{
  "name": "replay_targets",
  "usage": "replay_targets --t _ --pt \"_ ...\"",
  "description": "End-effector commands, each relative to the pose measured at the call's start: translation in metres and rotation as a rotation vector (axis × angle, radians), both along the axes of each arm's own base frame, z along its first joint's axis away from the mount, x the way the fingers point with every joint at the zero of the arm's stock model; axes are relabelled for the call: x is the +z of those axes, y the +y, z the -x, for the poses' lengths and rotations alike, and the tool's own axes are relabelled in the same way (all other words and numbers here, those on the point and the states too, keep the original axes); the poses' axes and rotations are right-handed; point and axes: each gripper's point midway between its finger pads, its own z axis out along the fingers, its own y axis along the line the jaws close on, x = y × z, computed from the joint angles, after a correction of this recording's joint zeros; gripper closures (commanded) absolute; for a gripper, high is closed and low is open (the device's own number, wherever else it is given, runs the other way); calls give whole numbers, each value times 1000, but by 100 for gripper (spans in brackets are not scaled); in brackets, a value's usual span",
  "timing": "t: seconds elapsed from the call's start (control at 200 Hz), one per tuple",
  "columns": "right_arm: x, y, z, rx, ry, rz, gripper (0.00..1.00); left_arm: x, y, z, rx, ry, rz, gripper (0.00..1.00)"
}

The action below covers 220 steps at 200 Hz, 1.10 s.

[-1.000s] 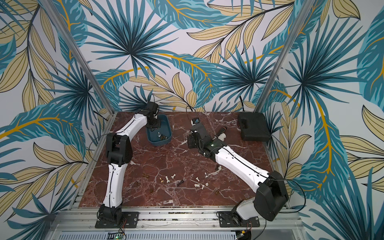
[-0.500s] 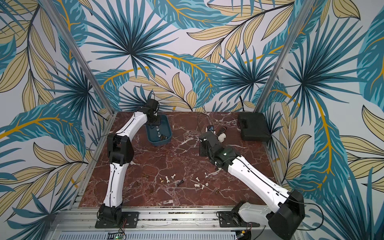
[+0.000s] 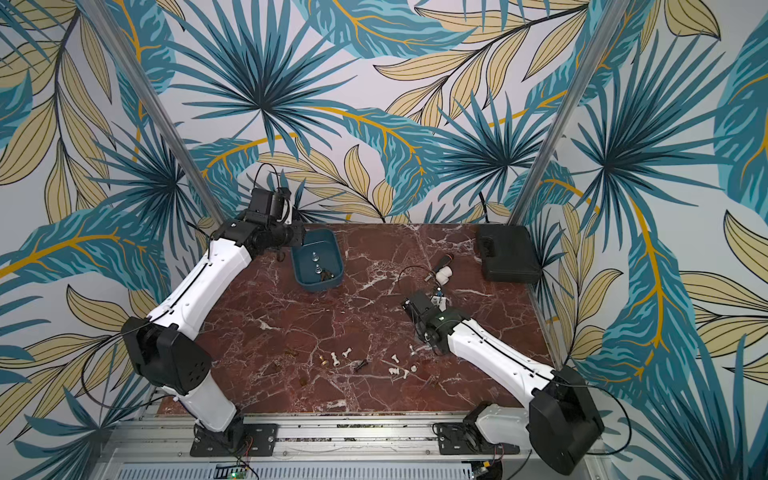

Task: Put the chess pieces into the storage box
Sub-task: Pick up the chess piece at the center of the board.

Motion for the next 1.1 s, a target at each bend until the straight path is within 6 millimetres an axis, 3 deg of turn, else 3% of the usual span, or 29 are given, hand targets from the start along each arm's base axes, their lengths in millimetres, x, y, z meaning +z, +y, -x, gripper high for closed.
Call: replay_targets --t 0.0,0.215,0.536,0.947,1.097 --pt "-17 -7 -3 -44 8 -27 64 -22 -6 6 -16 59 17 60" --pt "-43 -12 -14 -80 40 -66 70 -29 -5 12 -19 98 8 60" --pt "-58 -22 -21 -103 61 -60 71 -30 -4 11 -16 102 -1 60" --pt "-61 -24 -24 -104 63 -60 82 -36 -2 11 -13 117 -12 60" --pt "-54 -27 -20 -99 66 -48 91 -35 -2 11 -13 115 -13 60"
